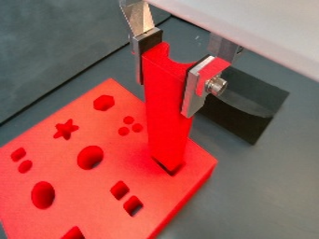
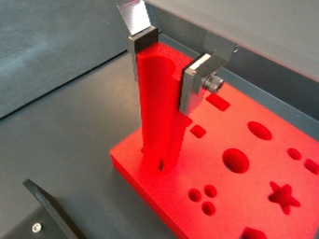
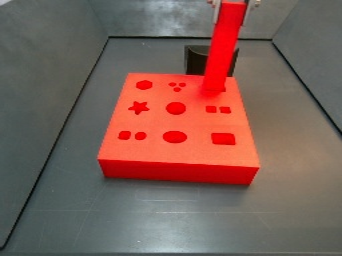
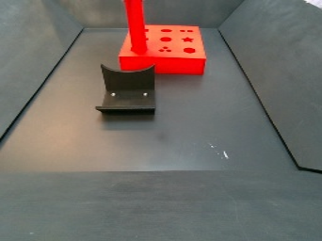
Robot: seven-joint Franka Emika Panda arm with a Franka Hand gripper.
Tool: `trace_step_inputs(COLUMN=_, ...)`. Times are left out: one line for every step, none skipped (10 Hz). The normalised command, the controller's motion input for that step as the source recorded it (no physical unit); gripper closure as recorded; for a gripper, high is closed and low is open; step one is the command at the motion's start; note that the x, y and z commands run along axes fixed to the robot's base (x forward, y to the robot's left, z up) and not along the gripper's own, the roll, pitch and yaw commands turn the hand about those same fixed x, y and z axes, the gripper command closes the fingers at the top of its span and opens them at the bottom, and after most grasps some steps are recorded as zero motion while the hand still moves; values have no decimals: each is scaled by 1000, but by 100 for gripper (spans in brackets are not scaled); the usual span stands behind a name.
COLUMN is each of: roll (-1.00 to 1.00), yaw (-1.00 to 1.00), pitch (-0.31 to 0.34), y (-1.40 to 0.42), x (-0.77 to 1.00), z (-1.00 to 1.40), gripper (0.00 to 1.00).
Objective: Insert the arch object.
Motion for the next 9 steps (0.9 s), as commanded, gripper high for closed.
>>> trace_step_inputs(roll=0, yaw=0, pitch=0, y=-80, x=9, z=-34, gripper=100)
trace_step_inputs(roll=0, yaw=0, pitch=0, y=-46, x=266, z=-109, gripper=100)
trace_step_inputs(roll=-3, yaw=6, pitch=0, y=0, x=369, z=-111, gripper=100)
trace_step_inputs(roll=0, yaw=26, pitch=0, y=0, x=331, z=-100, gripper=100)
trace_step_inputs(roll=0, yaw=0, pitch=3, y=0, x=26, z=-114, gripper=100)
trace_step_inputs(roll=0, yaw=0, pitch=0, y=0, x=-40, z=-149, gripper=100)
trace_step_inputs(roll=-1, yaw=0, pitch=0, y=-3, x=-60, z=-89, gripper=100)
trace_step_inputs(roll=-7, yaw=0, pitch=0, y=0, x=-29, z=-69, gripper=100)
trace_step_inputs(roll=0, yaw=-26, pitch=0, y=0, x=0, z=-77, gripper=100)
